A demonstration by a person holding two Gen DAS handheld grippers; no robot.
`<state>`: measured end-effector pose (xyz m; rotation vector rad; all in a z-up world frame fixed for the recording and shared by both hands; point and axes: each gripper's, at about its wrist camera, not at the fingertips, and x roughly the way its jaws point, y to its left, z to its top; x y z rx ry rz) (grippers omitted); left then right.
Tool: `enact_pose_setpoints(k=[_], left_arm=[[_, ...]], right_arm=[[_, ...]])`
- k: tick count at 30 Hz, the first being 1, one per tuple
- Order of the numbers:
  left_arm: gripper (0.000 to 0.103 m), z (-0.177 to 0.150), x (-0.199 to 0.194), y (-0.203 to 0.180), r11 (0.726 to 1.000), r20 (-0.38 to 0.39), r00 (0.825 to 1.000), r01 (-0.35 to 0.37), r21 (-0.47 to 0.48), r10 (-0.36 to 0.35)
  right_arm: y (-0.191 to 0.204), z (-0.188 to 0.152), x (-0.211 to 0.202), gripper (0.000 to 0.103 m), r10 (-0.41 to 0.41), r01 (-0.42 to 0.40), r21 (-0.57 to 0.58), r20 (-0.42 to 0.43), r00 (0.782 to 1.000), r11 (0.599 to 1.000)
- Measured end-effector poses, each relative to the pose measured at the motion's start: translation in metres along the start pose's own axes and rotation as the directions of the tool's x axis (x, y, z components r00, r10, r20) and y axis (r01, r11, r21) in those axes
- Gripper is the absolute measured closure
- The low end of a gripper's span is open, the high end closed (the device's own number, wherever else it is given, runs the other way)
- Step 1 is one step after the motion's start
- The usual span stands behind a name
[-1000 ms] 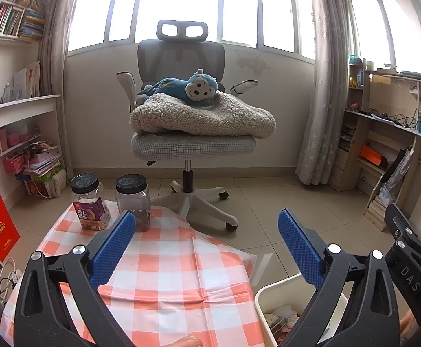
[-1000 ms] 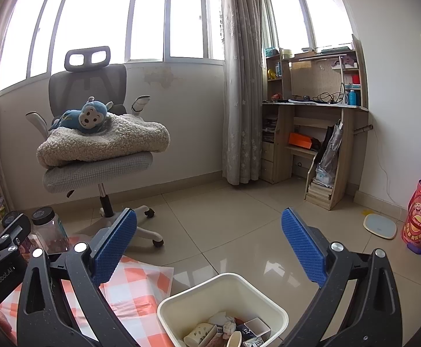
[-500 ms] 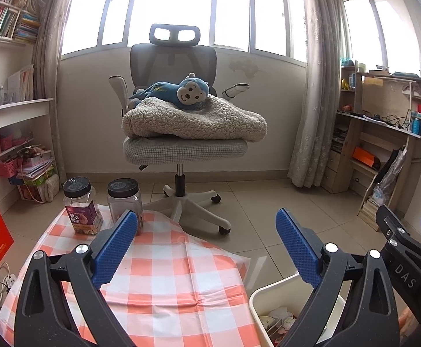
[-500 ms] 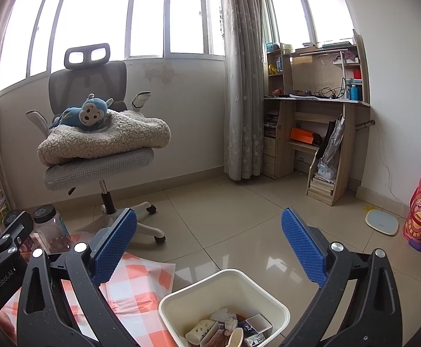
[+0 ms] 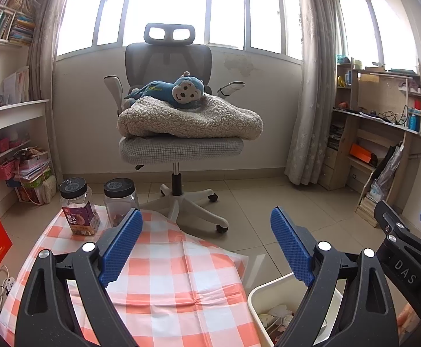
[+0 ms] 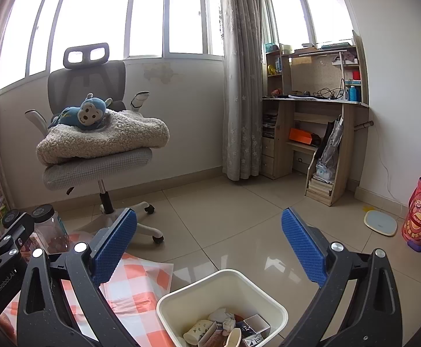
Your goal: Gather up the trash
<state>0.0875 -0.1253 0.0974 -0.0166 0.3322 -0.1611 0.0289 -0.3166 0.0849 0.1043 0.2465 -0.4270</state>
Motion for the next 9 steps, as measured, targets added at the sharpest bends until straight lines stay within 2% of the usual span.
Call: enact_pose_setpoints(k=[6,9], left_arm=[[0.008,0.0018,-0.0022,-0.0003,1.000,0.005,1.000,-0.026,-0.007,0.026],[0.007,0.0019,-0.0014,0.0016,1.000,0.000,1.000,-0.021,-0.019,0.021]], right_arm=[[-0.0002,0.0006,0.0007,0.007,0.001,-0.001,-0.001,-0.002,1.000,1.000],[-0.0003,0.0007,0.0006,0.007,0.001,-0.001,-0.001,-0.002,1.000,1.000]])
